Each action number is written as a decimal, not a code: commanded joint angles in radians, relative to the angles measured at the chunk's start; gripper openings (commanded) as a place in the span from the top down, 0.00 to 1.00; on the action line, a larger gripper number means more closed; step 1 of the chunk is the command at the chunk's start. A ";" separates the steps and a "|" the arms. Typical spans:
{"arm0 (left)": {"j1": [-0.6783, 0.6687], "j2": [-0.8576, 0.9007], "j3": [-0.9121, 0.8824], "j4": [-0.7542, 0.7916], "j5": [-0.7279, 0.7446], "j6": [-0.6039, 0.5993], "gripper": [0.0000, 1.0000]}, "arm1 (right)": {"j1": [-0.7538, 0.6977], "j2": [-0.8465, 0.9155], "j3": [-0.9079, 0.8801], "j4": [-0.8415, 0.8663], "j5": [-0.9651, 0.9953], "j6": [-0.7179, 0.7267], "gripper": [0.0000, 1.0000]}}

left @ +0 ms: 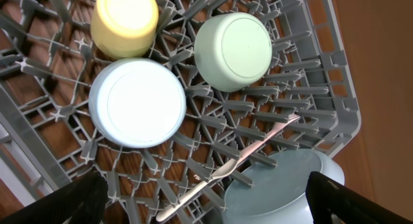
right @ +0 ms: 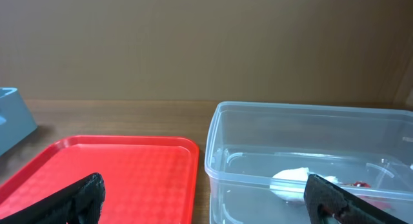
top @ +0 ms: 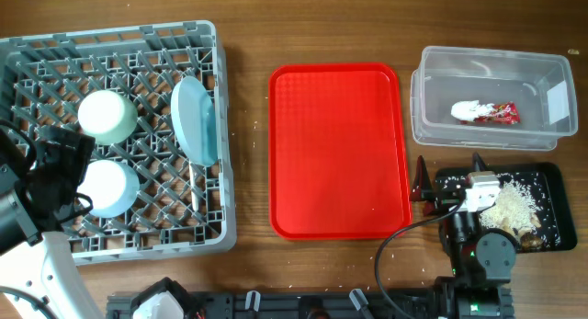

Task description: Sort waste into correct bins and load items into the dishwasher rack

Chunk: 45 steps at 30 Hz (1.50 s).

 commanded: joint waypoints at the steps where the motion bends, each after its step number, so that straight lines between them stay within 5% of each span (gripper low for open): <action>1: 0.003 0.000 0.004 0.002 0.005 0.012 0.00 | 0.005 -0.013 -0.001 0.003 0.018 -0.024 0.00; 9: 0.003 0.000 0.004 0.004 -0.006 0.018 0.00 | 0.005 -0.013 -0.001 0.003 0.018 -0.024 0.00; 14: 0.003 0.007 0.004 -0.086 -0.230 0.016 0.00 | 0.005 -0.013 -0.001 0.003 0.018 -0.024 0.00; 17: -0.012 -0.032 -0.013 -0.169 -0.126 0.012 0.00 | 0.005 -0.013 -0.001 0.003 0.017 -0.024 0.00; 22: -0.243 -0.243 -0.301 0.167 -0.023 0.013 0.00 | 0.005 -0.013 -0.001 0.003 0.017 -0.024 0.00; 25: -0.440 -0.414 -0.559 0.425 -0.121 0.016 0.00 | 0.005 -0.013 -0.001 0.003 0.018 -0.024 0.00; 28: -0.545 -0.618 -0.774 0.505 -0.270 0.016 0.00 | 0.005 -0.013 -0.001 0.003 0.018 -0.024 0.00; 35: -0.550 -0.879 -0.951 0.672 -0.250 0.041 0.00 | 0.005 -0.013 -0.001 0.003 0.018 -0.024 0.00; 45: -0.550 -1.073 -1.198 1.112 -0.047 0.306 0.00 | 0.005 -0.013 -0.001 0.003 0.018 -0.024 0.00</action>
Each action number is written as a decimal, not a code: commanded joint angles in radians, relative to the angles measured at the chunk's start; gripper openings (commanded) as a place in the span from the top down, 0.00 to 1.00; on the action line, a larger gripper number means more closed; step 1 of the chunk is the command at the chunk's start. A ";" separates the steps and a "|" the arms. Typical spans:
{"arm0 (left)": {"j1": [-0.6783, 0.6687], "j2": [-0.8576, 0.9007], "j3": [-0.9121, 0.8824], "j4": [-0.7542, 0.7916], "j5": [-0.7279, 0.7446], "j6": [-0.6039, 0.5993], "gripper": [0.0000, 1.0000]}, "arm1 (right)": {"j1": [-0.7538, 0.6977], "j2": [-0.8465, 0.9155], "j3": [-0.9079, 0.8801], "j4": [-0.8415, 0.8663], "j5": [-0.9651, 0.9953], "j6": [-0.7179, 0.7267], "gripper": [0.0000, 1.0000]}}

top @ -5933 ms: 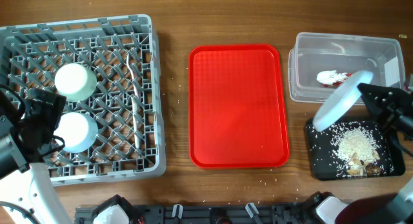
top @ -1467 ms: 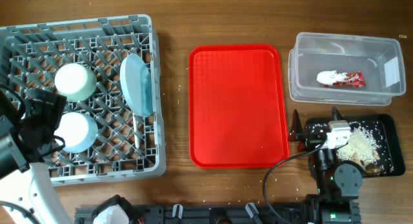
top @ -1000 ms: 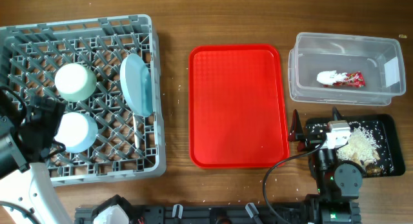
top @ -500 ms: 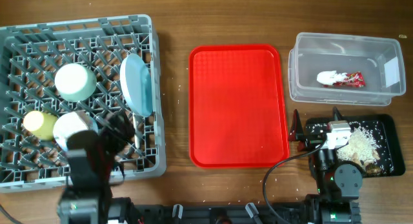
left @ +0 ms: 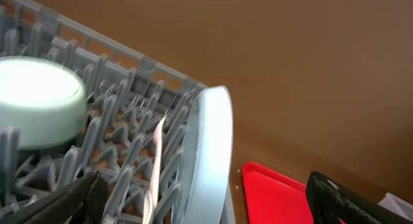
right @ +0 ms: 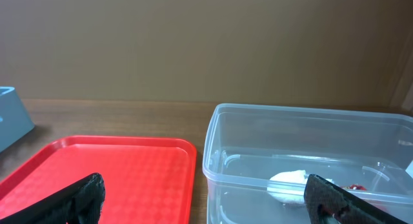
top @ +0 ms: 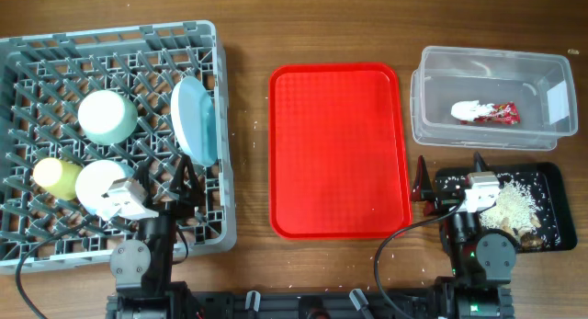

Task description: Sort waste into correct bins and load items into the dishwasher rack

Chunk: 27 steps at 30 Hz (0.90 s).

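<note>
The grey dishwasher rack [top: 216, 43] holds a pale green cup [top: 107, 115], a yellow cup [top: 55, 176], a white bowl [top: 97, 179], an upright blue plate [top: 195, 117] and a fork [left: 155, 161]. The red tray [top: 338, 149] has nothing on it. A clear bin [top: 432, 98] holds a white tissue [top: 469, 108] and a red wrapper [top: 502, 113]. My left gripper [top: 170, 188] is open and empty at the rack's near right corner, beside the plate [left: 213, 153]. My right gripper [top: 449, 172] is open and empty at the front right, facing the bin [right: 310, 117].
A black tray [top: 551, 179] with rice and food scraps [top: 510, 207] lies in front of the clear bin, right beside my right arm. Scattered crumbs dot the wood around the red tray. Both arm bases stand along the table's front edge.
My left arm was over the rack's left side, looking down on the cups. It now sits low at the front edge by the rack's near right corner. The yellow cup shows from overhead. My right arm is unmoved.
</note>
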 commanded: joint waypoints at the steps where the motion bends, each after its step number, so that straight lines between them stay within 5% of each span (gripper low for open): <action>1: -0.006 -0.017 -0.040 0.072 0.038 0.084 0.00 | 0.005 -0.007 -0.001 0.002 0.014 -0.013 0.00; 9: -0.006 -0.017 -0.078 0.031 0.052 0.207 0.00 | 0.005 -0.007 -0.001 0.002 0.013 -0.013 0.00; 27: -0.006 0.002 -0.078 0.033 0.041 0.232 0.00 | 0.005 -0.007 -0.001 0.002 0.013 -0.013 0.00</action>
